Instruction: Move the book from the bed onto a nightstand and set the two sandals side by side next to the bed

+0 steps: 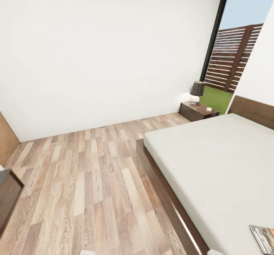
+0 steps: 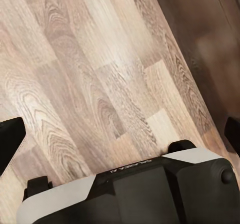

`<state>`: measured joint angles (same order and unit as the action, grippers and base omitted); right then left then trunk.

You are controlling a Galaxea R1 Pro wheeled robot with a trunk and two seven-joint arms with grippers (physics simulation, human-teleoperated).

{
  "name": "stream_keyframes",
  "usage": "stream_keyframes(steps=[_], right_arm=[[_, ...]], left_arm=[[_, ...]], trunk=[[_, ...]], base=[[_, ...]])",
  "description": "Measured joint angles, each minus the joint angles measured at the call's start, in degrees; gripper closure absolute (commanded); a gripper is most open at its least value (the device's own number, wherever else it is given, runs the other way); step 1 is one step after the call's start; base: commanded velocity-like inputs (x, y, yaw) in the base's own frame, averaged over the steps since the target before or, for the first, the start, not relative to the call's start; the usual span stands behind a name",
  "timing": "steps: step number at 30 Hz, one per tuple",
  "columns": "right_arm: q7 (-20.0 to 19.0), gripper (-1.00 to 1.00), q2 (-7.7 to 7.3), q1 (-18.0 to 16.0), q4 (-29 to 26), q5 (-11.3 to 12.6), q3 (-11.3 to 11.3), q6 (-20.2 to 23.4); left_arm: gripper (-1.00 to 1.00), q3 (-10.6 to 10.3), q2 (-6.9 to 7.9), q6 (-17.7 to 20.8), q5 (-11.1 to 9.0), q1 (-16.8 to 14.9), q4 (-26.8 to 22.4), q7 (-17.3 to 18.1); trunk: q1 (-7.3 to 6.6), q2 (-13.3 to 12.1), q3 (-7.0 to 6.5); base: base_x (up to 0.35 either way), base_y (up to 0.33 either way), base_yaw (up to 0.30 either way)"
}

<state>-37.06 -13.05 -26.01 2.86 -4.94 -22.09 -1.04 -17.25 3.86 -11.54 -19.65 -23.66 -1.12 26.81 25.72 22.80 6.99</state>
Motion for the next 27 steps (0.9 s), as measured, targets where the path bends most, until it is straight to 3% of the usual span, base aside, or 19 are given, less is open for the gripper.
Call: stream_keyframes(steps=[21,27], right_arm=[[0.0,-1.00,0.00,0.0,0.0,0.0,0.0,0.0],[0.0,-1.00,0.00,0.0,0.0,0.0,0.0,0.0]], left_arm=[[-1.00,0.0,0.00,0.0,0.0,0.0,0.0,0.0],[-1.00,0.0,0.00,0.0,0.0,0.0,0.0,0.0]], trunk=[[0.00,0.0,0.00],[0.03,0.0,0.00]], base=[[0.325,0.000,0.000],[0.092,0.000,0.000]])
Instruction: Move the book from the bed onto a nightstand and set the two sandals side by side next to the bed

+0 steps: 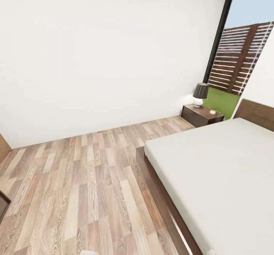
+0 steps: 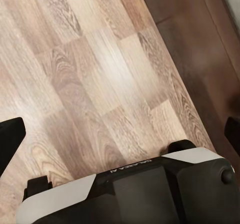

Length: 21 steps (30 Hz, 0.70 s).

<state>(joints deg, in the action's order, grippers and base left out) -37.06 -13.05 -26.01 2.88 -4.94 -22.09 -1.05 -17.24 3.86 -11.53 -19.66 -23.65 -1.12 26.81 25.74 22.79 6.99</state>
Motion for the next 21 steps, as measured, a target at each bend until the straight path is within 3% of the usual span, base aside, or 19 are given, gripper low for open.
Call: stream_keyframes(steps=[5,21], right_arm=[[0.0,-1.00,0.00,0.0,0.0,0.0,0.0,0.0],[0.0,-1.00,-0.01,0.0,0.0,0.0,0.0,0.0]], left_arm=[[-1.00,0.0,0.00,0.0,0.0,0.0,0.0,0.0],[-1.00,0.0,-0.01,0.1,0.0,0.0,0.0,0.0]], trunk=[[0.00,0.0,0.00],[0.00,0.0,0.00]], base=[[0.010,0.000,-0.095],[0.000,0.000,-0.278]])
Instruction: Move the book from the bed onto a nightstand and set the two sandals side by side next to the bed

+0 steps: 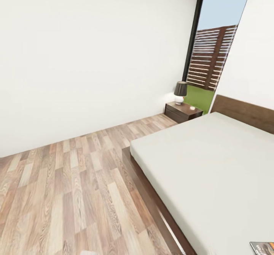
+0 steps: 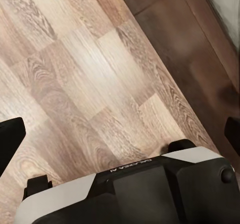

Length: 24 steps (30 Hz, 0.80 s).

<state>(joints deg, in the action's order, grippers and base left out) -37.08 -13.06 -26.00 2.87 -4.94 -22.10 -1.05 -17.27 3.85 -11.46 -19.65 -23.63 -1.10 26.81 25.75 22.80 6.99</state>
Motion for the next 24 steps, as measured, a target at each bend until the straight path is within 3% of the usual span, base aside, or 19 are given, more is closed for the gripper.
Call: stream_keyframes(steps=[24], right_arm=[[0.0,-1.00,0.00,0.0,0.0,0.0,0.0,0.0]], left_arm=[[-1.00,0.0,0.00,0.0,0.0,0.0,0.0,0.0]], trunk=[[0.00,0.0,0.00]], base=[[0.000,0.000,-0.284]])
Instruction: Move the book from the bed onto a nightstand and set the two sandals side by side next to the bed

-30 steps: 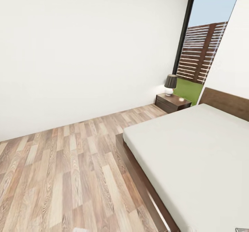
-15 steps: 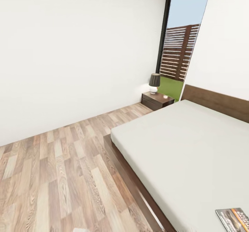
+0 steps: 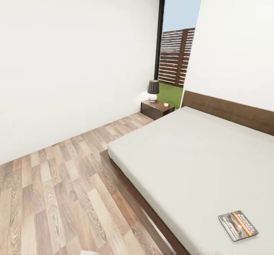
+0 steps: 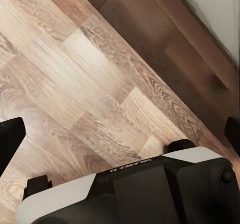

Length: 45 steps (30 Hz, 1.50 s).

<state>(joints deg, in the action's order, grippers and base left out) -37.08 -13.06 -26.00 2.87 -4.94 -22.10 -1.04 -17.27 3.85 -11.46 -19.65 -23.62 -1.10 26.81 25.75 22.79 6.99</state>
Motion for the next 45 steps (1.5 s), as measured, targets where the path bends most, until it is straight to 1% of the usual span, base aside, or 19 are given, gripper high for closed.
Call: stream_keyframes(steps=[45], right_arm=[[0.0,-1.00,0.00,0.0,0.0,0.0,0.0,0.0]], left_arm=[[-1.00,0.0,0.00,0.0,0.0,0.0,0.0,0.0]], trunk=[[0.00,0.0,0.00]], base=[[0.000,0.000,-0.284]])
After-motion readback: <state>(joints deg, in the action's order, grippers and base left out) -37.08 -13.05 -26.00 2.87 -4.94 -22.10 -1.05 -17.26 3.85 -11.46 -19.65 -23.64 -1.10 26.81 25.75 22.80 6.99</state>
